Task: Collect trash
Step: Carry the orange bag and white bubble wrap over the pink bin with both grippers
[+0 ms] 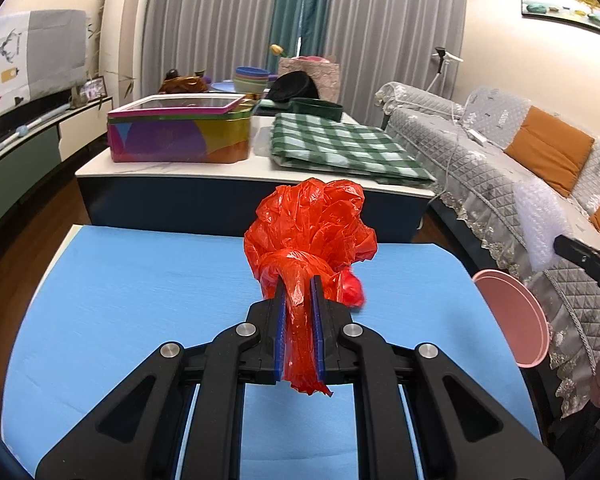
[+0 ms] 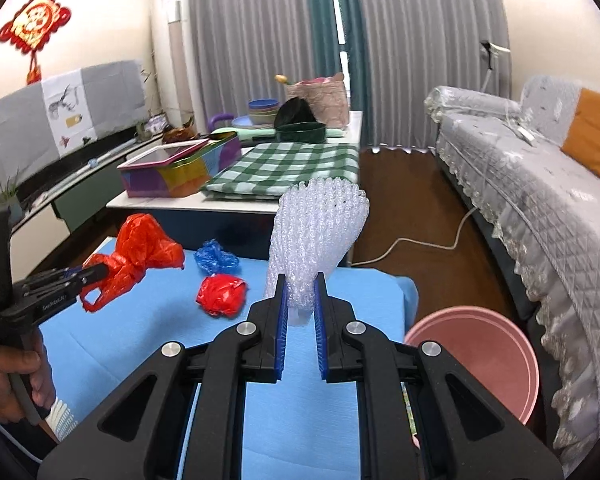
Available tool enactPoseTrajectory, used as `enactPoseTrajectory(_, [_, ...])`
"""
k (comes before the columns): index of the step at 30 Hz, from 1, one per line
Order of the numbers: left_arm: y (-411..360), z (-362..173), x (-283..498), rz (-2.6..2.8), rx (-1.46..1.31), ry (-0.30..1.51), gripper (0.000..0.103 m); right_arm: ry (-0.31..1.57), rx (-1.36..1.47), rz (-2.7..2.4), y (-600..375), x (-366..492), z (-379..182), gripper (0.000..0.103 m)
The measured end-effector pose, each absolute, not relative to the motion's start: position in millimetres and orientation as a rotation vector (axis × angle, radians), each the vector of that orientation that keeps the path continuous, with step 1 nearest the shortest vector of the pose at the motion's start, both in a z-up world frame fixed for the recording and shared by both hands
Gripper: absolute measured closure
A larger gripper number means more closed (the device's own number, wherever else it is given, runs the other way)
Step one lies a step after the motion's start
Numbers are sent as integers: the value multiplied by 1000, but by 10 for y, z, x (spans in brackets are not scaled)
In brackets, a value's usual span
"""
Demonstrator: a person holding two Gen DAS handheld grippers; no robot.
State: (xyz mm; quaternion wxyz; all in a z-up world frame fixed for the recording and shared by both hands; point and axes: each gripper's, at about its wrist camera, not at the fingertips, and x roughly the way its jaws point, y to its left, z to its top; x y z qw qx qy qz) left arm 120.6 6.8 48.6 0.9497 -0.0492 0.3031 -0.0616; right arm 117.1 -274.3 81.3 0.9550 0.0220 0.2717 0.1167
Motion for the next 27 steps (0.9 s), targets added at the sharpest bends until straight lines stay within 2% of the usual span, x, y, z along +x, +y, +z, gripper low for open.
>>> enactPoseTrajectory(12, [-398, 330, 1077, -144, -98, 618, 92, 561, 90, 175, -3170, 1064, 586, 90])
enactPoseTrajectory(27, [-909, 256, 1051, -194, -61, 625, 92, 545, 134, 73, -3700, 1014, 626, 90])
